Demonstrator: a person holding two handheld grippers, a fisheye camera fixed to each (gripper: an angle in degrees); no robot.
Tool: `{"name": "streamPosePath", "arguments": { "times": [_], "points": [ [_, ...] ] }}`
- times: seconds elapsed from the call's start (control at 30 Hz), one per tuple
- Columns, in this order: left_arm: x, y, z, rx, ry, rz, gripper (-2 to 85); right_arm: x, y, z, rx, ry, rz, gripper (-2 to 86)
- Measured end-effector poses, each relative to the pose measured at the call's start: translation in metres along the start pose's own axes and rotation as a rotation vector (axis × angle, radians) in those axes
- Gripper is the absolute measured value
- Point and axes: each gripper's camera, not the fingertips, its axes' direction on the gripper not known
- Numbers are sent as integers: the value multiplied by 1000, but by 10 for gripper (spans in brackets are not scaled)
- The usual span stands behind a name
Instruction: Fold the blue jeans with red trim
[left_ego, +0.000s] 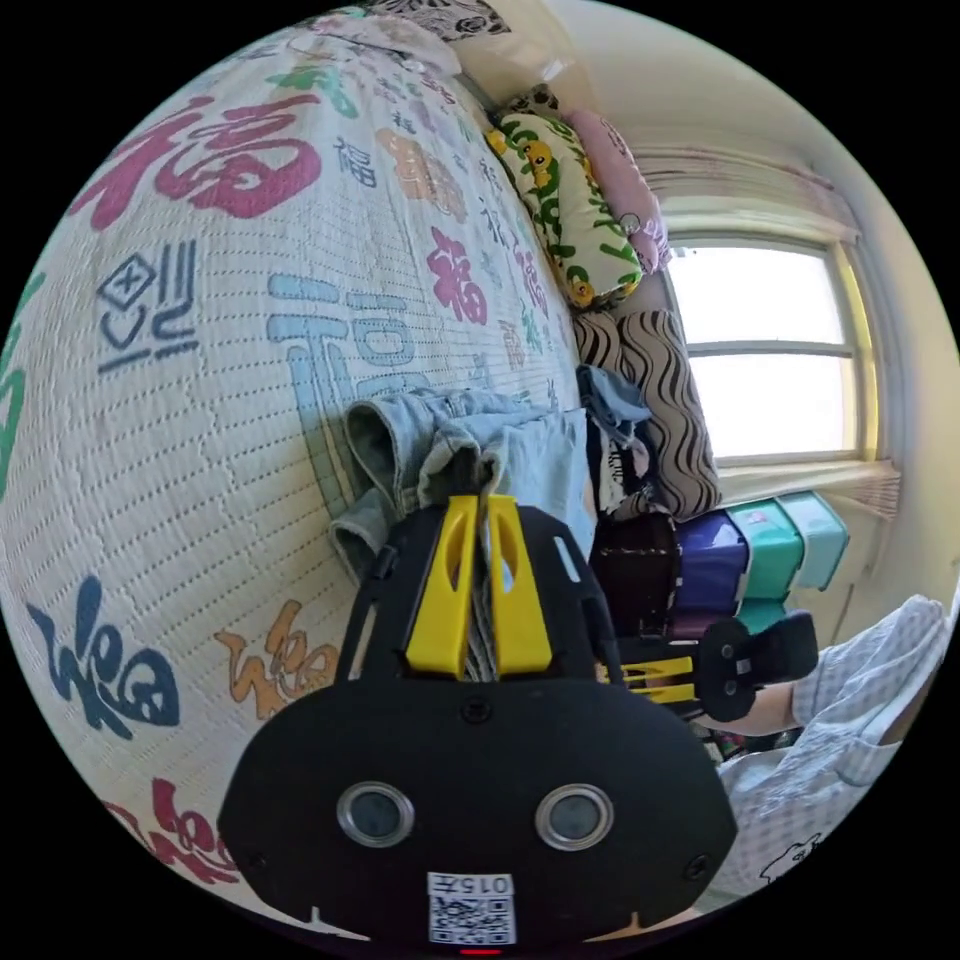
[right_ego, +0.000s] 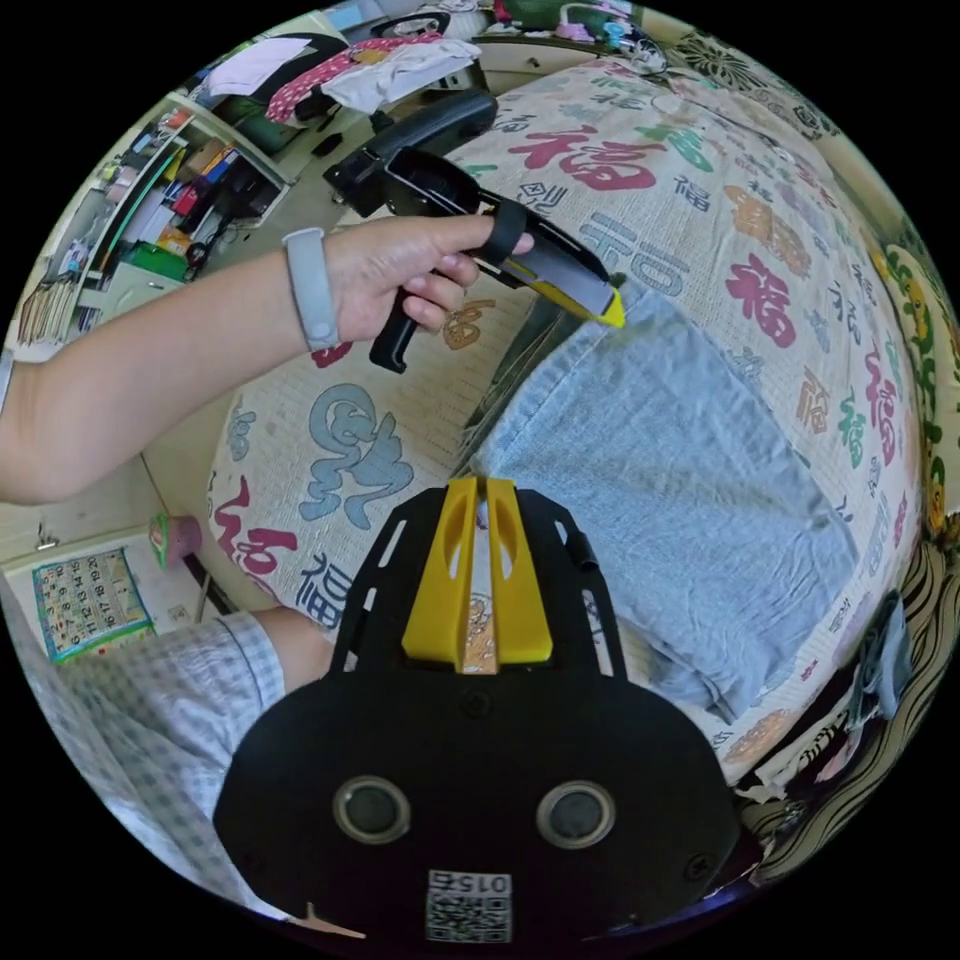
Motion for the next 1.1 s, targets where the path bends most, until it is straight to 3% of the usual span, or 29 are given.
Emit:
{"name": "streamPosePath", "arguments": {
  "times": [0.13, 0.27, 0.4, 0.47, 0.53, 0.67, 0.83, 0.9, 0.97, 1.1],
  "points": [
    [28, -6, -16, 112, -111, 117, -5, 12, -4, -18, 81, 68, 53, 13],
    [17, -5, -3, 25, -219, 65, -2, 37, -13, -8, 35, -145, 140, 37],
    [6, 17, 3, 50, -200, -39, 26, 56, 8, -11, 38, -274, 175, 46],
    [20, 28, -5, 103, -252, -20, 39, 72, 40, -36, 75, -285, 207, 42],
    [43, 38, -7, 150, -192, 54, 50, 91, 73, -60, 122, -226, 256, 33],
    [78, 36, 32, 25, -203, 204, 61, 164, 145, -91, 125, 83, 469, 6],
    [74, 31, 107, -163, -327, 195, 48, 261, 206, -78, 15, 232, 655, -4],
    [72, 34, 123, -190, -424, 197, 20, 288, 229, -64, -47, 222, 693, -4],
    [73, 38, 137, -201, -503, 226, 6, 310, 263, -46, -80, 80, 712, -4],
    [94, 30, 174, -298, -679, 217, 21, 325, 308, -70, 56, -48, 792, 0]
  ]
}}
